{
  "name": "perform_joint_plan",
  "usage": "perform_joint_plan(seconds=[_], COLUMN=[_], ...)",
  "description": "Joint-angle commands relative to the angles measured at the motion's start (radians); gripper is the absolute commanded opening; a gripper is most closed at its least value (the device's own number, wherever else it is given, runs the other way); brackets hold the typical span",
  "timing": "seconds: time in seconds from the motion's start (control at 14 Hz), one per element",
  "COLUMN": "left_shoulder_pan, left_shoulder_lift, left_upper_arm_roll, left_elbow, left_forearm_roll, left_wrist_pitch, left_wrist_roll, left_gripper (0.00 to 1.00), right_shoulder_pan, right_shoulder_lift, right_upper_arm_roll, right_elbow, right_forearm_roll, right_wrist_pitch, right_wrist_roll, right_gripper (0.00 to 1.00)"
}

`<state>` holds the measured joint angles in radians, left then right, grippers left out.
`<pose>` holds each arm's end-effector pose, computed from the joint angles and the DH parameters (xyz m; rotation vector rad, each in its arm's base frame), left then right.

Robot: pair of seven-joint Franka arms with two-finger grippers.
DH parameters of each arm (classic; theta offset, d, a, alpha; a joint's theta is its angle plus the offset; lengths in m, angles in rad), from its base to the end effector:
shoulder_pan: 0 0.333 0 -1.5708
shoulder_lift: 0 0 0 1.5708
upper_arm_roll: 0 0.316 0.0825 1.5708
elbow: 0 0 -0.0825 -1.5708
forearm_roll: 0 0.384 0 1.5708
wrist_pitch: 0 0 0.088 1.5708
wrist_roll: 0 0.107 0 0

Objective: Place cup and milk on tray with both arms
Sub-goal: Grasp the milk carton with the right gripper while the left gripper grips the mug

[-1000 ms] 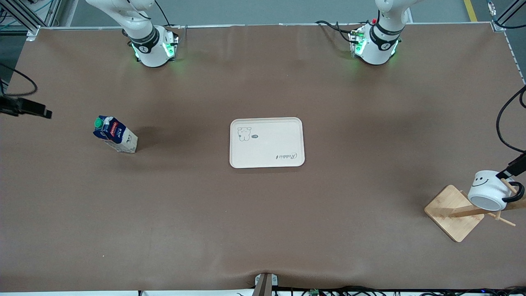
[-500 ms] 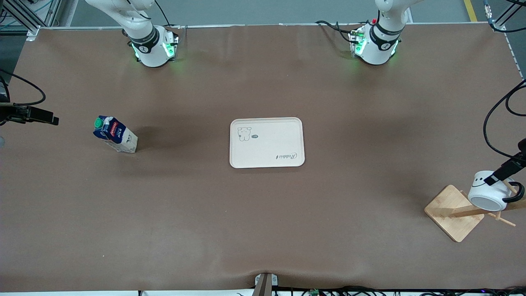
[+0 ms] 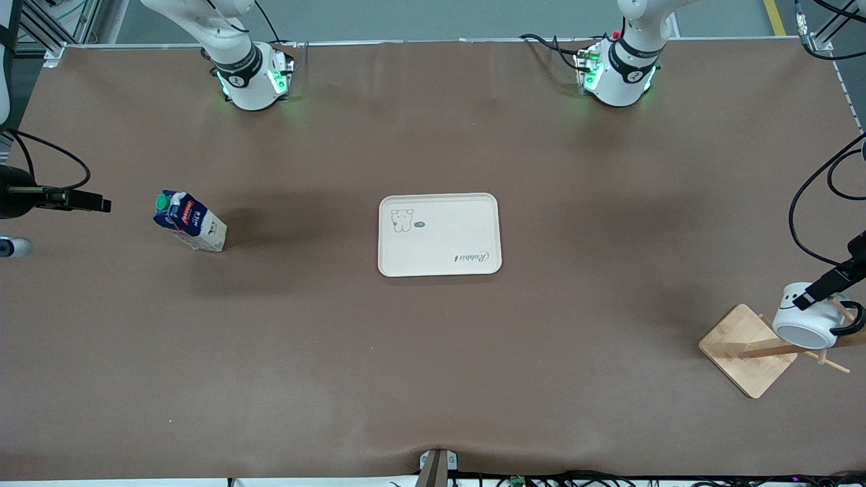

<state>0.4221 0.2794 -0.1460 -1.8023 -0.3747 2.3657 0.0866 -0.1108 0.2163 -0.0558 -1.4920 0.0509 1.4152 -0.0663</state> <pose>0.6307 0.1817 0.4228 2.7552 0.6057 0.4811 0.5867 -0.0894 0.5254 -3.0339 0.1523 0.4379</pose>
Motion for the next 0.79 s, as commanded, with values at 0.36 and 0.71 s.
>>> perform_joint_plan(seconds=[0.36,0.71], left_shoulder_pan=[-0.016,-0.029], left_shoulder_lift=[0.004,0.003], left_upper_arm_roll=[-0.006,-0.006], left_elbow=[0.029,0.031], left_forearm_roll=[-0.009,-0.009], left_wrist_pitch=[0.009,0.007], left_wrist_roll=[0.018,0.016], left_gripper=[0.71,0.5], right_shoulder_pan=[-0.069,-0.04], right_shoulder_lift=[0.034,0.028], right_upper_arm_roll=[0.002,0.005], right_elbow=[-0.099,-0.145], right_forearm_roll=[0.06,0.073], right_wrist_pitch=[-0.002,0.065], right_wrist_roll=[0.048,0.168], right_gripper=[1.0,1.0])
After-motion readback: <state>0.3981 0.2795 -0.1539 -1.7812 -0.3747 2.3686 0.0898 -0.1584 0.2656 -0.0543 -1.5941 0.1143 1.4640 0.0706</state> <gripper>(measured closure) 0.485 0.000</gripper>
